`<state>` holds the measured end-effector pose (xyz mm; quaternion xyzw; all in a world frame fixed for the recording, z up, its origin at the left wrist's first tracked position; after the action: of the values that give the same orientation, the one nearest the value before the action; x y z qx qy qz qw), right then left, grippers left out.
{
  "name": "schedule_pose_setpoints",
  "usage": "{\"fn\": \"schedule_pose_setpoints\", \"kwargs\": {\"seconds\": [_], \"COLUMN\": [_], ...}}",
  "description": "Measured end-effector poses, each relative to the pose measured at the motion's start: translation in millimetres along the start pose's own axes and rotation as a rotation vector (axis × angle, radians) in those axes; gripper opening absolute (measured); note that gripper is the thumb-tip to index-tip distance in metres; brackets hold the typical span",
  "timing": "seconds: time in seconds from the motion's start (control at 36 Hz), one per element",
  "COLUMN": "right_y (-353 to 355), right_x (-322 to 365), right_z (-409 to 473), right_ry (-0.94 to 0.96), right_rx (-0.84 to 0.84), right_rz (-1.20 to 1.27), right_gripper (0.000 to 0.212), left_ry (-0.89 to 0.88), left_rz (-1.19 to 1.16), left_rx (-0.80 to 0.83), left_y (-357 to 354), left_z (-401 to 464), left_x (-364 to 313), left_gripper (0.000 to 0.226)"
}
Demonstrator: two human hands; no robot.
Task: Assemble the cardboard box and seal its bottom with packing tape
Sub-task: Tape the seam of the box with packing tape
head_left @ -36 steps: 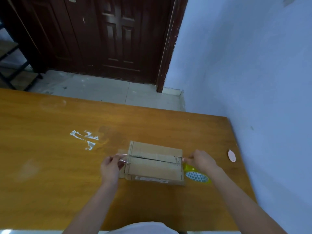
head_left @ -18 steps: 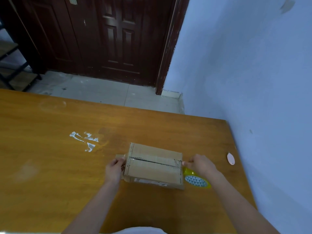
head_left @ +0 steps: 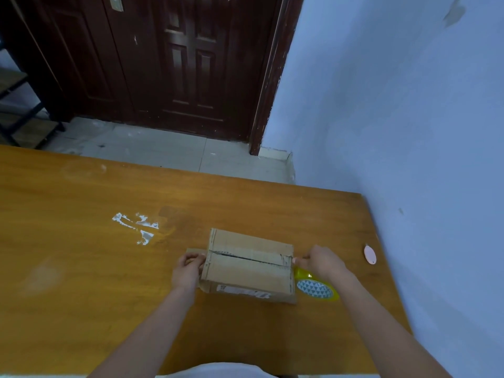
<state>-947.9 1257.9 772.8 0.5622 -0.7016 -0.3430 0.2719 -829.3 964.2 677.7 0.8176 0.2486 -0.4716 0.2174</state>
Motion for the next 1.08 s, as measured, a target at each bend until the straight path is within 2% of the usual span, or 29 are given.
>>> {"fn": "schedule_pose_setpoints", "kwargs": {"seconds": [0.17, 0.25, 0.36, 0.42, 0.47, 0.53, 0.61, 0.67, 0.78, 0.94, 1.0, 1.08], "right_y": [-3, -7, -13, -15, -17, -18, -19, -19, -19, -20, -21, -24], "right_x": [-1, -4, -3, -2, -1, 0, 2, 3, 3, 3, 4, 3], "right_z": [3, 6, 9, 8, 7, 5, 3, 2, 1, -1, -1, -1], "right_ry": [-0.008, -0.014, -0.003, 0.008, 0.020, 0.027, 0.038, 0.047, 0.050, 0.052, 0.056, 0.072], "right_rx": [0.012, 0.024, 0.012, 0.003, 0.000, 0.003, 0.001, 0.008, 0.023, 0.025, 0.033, 0.030], "right_rz": [0.007, 0.022, 0.028, 0.024, 0.034, 0.036, 0.018, 0.024, 0.029, 0.052, 0.060, 0.078], "right_gripper": [0.051, 0.054, 0.054, 0.052, 0.052, 0.051, 0.040, 0.039, 0.033, 0.042, 0.037, 0.044], "left_ry": [-0.107, -0.142, -0.223, -0.318, -0.448, -0.544, -0.570, -0.590, -0.596, -0.457, -0.468, -0.502], "left_rz": [0.157, 0.179, 0.150, 0.204, 0.310, 0.513, 0.799, 0.894, 0.827, 0.600, 0.593, 0.667], "left_rx": [0.044, 0.048, -0.025, 0.021, 0.158, 0.265, 0.245, 0.217, 0.223, 0.386, 0.393, 0.341], "left_y": [0, 6, 13, 3, -19, -37, -39, -37, -34, -36, -36, -33], "left_z": [4, 10, 11, 1, -14, -21, -14, -9, -2, 11, 11, 13], "left_x": [-3, -6, -24, -38, -51, -58, -61, -61, -58, -45, -47, -49], "left_gripper": [0.017, 0.029, 0.040, 0.050, 0.060, 0.066, 0.066, 0.065, 0.067, 0.058, 0.051, 0.051]}}
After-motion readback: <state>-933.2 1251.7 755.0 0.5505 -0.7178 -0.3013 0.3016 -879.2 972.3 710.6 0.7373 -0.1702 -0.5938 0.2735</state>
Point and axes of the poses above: each hand's wrist, its own z-axis towards the middle knuckle, its own y-axis out of the back of the hand, x = y × z, the point moved 8 cm from there along z, towards the middle knuckle, and after that the axes turned 14 degrees about -y, right-handed, at the moved point
